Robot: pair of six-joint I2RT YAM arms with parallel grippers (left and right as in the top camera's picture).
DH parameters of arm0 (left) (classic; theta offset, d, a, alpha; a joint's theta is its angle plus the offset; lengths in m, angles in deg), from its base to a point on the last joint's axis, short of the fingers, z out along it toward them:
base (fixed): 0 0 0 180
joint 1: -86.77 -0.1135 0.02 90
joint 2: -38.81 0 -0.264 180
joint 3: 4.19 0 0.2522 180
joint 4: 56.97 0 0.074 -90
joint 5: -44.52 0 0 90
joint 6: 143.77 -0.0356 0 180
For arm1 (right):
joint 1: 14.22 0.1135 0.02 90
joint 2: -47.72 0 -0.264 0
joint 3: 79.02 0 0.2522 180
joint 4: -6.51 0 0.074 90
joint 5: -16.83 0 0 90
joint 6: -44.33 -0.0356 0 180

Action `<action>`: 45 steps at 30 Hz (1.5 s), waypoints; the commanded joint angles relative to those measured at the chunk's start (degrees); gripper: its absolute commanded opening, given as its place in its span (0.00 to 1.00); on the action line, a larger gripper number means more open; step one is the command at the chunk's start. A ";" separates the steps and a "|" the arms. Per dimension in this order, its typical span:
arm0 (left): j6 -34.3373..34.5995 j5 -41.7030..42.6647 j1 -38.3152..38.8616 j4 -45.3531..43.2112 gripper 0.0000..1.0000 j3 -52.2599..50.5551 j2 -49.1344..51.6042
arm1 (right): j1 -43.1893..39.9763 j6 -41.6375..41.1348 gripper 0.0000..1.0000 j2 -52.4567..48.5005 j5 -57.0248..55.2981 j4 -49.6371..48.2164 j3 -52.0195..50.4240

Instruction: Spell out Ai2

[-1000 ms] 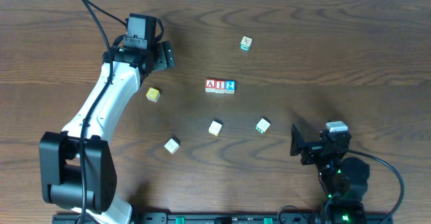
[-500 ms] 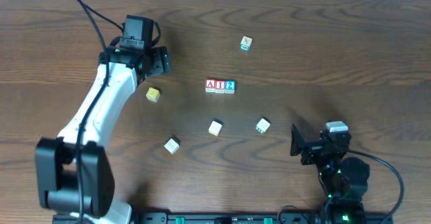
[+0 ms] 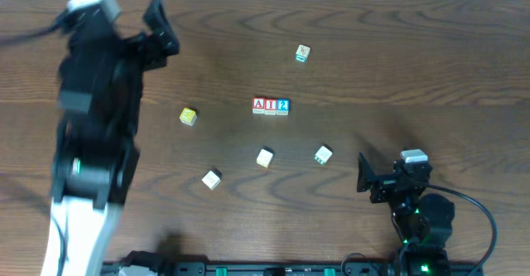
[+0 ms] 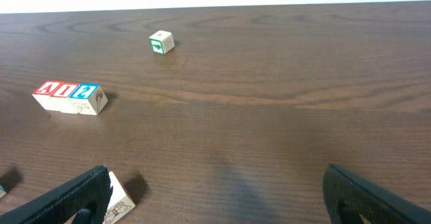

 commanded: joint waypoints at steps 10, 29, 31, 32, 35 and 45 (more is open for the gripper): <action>-2.78 -2.64 0.04 -32.92 0.95 -37.92 -37.53 | -0.24 -0.42 0.99 0.24 -0.15 0.42 -0.09; -12.07 -1.25 -1.97 -30.71 0.95 -66.05 -59.89 | -0.24 -0.42 0.99 0.24 -0.17 0.42 -0.09; -12.79 -1.22 -3.02 -30.64 0.96 -66.05 -59.89 | -0.24 -0.42 0.99 0.24 -0.15 0.42 -0.09; -12.98 -1.22 -3.43 -30.01 0.96 -66.05 -59.89 | -0.24 -0.42 0.99 0.24 -0.15 0.42 -0.09; -13.33 -1.22 -3.74 -24.57 0.95 -66.05 -59.89 | -0.24 -0.42 0.99 0.24 -0.15 0.42 -0.09; -13.35 0.50 -3.65 -0.31 0.95 -66.05 -59.89 | -0.24 -0.42 0.99 0.24 -0.17 0.42 -0.09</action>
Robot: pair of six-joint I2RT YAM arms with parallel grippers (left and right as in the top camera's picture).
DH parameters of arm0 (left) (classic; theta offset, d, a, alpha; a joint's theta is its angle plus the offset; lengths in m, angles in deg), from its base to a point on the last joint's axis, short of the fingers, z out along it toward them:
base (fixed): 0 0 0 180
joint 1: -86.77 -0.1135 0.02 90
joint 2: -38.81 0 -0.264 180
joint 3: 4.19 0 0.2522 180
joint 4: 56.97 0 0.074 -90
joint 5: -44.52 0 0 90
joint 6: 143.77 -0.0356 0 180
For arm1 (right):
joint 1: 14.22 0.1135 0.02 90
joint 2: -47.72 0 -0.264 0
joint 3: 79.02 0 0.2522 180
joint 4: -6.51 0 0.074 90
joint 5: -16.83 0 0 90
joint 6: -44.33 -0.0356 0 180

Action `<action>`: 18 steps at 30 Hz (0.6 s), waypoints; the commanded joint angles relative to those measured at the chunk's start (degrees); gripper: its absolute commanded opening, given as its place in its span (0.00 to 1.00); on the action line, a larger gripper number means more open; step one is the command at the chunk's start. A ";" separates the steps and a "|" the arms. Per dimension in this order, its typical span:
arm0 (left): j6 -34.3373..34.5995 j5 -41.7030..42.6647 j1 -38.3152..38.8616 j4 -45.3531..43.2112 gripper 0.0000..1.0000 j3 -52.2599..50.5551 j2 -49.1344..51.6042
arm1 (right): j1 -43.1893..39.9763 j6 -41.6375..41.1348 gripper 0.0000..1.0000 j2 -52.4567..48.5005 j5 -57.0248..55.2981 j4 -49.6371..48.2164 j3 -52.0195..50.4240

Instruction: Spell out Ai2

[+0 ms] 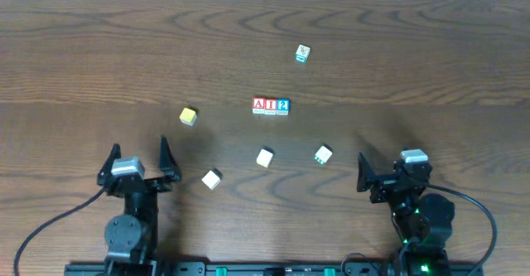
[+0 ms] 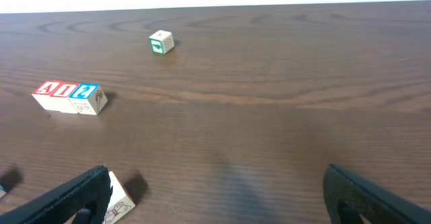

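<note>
Three blocks stand touching in a row [image 1: 271, 105] at the table's middle, reading A, i, 2 from left to right: two red-faced, the 2 blue. The right wrist view shows the same row [image 2: 69, 97] at far left. My left gripper [image 1: 138, 154] rests at the front left, open and empty, well short of the row. My right gripper [image 1: 391, 176] sits at the front right, open, with bare table between its fingers [image 2: 74, 197]; its mid-gap is low in the wrist view [image 2: 219, 200].
Loose blocks lie around the row: a yellow one [image 1: 188, 116] to the left, a white one [image 1: 212, 178] and another white one [image 1: 264, 157] in front, a green-edged one [image 1: 323, 154] by my right finger, and a green one [image 1: 303, 54] behind [image 2: 161, 42].
My left arm stood raised over the table's back left; now it is folded down at the front left with its gripper open. The right arm and all blocks have not moved.
</note>
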 commanded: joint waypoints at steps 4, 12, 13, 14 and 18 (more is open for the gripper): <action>-6.45 3.74 -0.31 6.38 0.95 -0.07 -0.28 | -0.24 -0.42 0.99 0.24 -0.13 0.42 -0.09; -5.40 3.91 -0.35 6.40 0.95 -0.07 0.96 | -0.24 -0.42 0.99 0.24 -0.15 0.42 -0.09; -5.03 3.91 -0.35 6.36 0.95 -0.07 1.46 | -0.24 -0.42 0.99 0.24 -0.15 0.42 -0.09; -5.07 3.85 -0.35 6.34 0.95 -0.07 1.79 | -0.24 -0.42 0.99 0.24 -0.15 0.42 -0.09; -5.05 3.87 -0.35 6.34 0.96 -0.07 1.95 | -0.24 -0.42 0.99 0.24 -0.13 0.42 -0.09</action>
